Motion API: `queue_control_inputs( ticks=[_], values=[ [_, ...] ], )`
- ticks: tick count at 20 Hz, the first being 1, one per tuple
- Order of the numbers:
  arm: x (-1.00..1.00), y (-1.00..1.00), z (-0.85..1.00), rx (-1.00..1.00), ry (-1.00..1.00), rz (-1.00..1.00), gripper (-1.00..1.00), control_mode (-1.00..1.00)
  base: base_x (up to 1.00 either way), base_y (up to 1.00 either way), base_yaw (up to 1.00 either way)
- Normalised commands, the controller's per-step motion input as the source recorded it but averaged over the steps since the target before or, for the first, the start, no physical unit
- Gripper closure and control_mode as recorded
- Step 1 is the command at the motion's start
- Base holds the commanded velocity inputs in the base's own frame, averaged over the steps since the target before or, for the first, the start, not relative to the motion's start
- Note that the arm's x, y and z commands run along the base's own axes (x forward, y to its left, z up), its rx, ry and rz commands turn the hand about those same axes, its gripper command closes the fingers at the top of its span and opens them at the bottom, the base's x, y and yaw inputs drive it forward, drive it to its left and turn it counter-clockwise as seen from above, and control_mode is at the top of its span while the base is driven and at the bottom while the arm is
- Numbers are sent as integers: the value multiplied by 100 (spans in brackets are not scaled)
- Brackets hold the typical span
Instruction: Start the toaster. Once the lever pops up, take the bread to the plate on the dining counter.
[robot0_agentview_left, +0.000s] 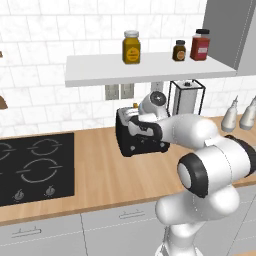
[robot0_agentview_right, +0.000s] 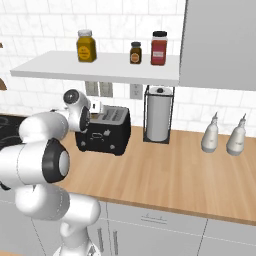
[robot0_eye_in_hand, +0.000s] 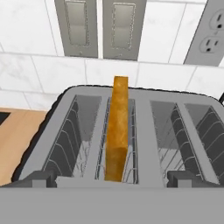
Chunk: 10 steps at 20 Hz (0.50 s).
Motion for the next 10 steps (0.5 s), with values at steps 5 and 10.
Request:
queue_control_inputs(
  ticks=[5, 10],
  values=[
    [27, 0, -10, 0, 0, 0, -100, -100, 0, 0, 0],
    [27, 0, -13, 0, 0, 0, -100, -100, 0, 0, 0]
  ],
)
